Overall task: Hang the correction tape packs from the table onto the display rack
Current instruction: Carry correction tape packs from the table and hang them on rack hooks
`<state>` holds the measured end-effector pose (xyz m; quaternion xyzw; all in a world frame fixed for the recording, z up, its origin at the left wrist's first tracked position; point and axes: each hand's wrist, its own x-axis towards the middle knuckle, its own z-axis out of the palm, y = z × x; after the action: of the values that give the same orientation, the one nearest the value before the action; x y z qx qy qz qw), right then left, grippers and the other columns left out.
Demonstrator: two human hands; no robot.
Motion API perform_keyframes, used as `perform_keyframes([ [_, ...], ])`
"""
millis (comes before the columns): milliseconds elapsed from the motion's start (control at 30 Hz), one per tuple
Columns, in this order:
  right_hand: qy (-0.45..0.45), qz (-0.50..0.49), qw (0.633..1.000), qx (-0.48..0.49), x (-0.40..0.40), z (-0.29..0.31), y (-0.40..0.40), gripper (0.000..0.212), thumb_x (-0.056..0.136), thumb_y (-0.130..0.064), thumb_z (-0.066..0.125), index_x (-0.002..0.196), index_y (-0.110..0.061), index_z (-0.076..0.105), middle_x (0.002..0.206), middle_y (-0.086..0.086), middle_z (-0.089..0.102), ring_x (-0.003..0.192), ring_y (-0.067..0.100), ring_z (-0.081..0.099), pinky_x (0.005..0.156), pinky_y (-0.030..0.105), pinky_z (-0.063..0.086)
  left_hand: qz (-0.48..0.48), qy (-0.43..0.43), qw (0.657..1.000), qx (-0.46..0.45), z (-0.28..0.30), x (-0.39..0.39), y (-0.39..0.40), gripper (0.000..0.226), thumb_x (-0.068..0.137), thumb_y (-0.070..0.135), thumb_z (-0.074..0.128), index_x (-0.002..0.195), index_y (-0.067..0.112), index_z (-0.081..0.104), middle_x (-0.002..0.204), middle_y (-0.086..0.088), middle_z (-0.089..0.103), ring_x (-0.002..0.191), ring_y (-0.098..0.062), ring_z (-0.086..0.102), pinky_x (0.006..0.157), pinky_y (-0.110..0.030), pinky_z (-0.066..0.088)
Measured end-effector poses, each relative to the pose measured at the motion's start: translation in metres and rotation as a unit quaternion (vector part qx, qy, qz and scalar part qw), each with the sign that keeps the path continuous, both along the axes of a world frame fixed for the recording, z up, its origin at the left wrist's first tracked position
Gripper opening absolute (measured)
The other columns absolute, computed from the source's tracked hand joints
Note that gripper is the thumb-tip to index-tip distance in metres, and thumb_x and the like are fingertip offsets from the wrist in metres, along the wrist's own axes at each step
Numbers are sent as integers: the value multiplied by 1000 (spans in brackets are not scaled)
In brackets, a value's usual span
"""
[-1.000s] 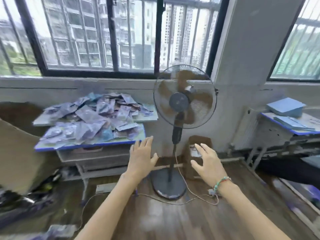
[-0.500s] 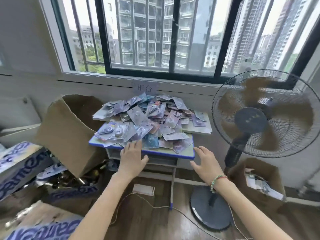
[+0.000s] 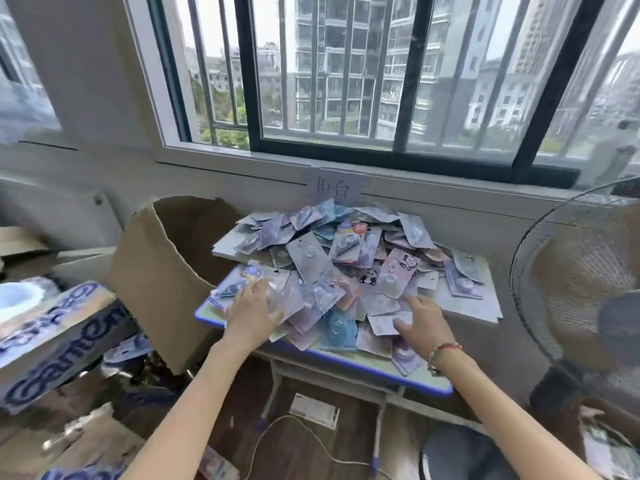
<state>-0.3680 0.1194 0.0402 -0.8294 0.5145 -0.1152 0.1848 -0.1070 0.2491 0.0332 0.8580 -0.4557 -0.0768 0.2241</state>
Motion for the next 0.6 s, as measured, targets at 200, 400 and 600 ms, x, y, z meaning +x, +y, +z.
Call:
perform_keyframes([
  [200, 32, -23, 999, -11, 69, -14, -62, 56, 91, -30, 57, 141, -12, 39, 141, 10, 44, 129, 26, 41, 107, 34, 33, 5, -37, 994, 100, -17, 60, -81, 73, 93, 46, 51, 149, 11, 21, 150, -19, 25, 139, -35, 23, 112, -45, 24],
  [400, 49, -60, 997, -20, 147, -5, -124, 56, 93, -34, 54, 141, -11, 38, 139, 12, 45, 125, 28, 43, 100, 33, 35, -42, 10, 991, 129, -27, 115, -163, 79, 94, 46, 52, 151, 10, 11, 150, -23, 20, 140, -38, 22, 111, -47, 25],
  [600, 63, -134, 989, -9, 202, -10, -182, 66, 90, -46, 56, 142, -11, 33, 140, 14, 40, 128, 30, 40, 99, 38, 38, -59, 78, 987, 125, -46, 130, -226, 77, 94, 48, 50, 150, 8, 16, 142, -27, 33, 133, -40, 32, 108, -45, 30],
])
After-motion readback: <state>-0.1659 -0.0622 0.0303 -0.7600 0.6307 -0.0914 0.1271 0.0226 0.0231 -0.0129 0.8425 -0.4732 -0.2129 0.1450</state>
